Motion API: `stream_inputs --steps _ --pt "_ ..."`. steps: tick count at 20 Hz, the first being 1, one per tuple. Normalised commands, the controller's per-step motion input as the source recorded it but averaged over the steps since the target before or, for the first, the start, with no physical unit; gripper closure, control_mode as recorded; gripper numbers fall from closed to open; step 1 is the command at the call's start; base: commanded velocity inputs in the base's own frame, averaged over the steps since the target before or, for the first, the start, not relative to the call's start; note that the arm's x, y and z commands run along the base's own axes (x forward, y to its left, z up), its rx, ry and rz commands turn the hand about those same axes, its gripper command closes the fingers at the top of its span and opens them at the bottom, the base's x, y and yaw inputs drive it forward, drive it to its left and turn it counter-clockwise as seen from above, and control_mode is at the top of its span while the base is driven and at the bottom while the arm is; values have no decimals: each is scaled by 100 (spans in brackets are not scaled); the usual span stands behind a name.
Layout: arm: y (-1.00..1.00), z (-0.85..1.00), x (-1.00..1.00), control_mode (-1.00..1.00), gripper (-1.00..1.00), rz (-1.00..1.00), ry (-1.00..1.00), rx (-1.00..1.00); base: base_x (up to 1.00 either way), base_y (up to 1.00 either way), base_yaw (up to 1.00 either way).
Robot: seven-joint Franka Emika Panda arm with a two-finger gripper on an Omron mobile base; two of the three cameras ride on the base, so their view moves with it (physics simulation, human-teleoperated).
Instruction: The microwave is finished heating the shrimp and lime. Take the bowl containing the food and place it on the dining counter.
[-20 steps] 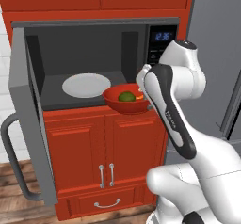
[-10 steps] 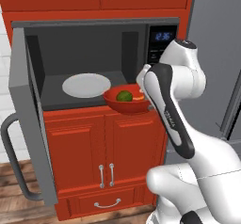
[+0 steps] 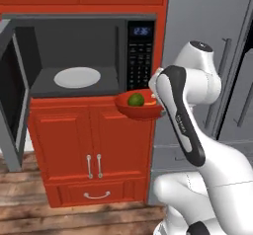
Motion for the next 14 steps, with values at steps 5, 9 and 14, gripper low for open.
stream_inputs --steps 5,9,14 --pt "0 0 0 100 100 0 0 0 -33 -74 79" --pt "0 0 0 100 100 0 0 0 -13 -51 96" --pt "0 0 0 100 100 0 0 0 -5 -38 99"
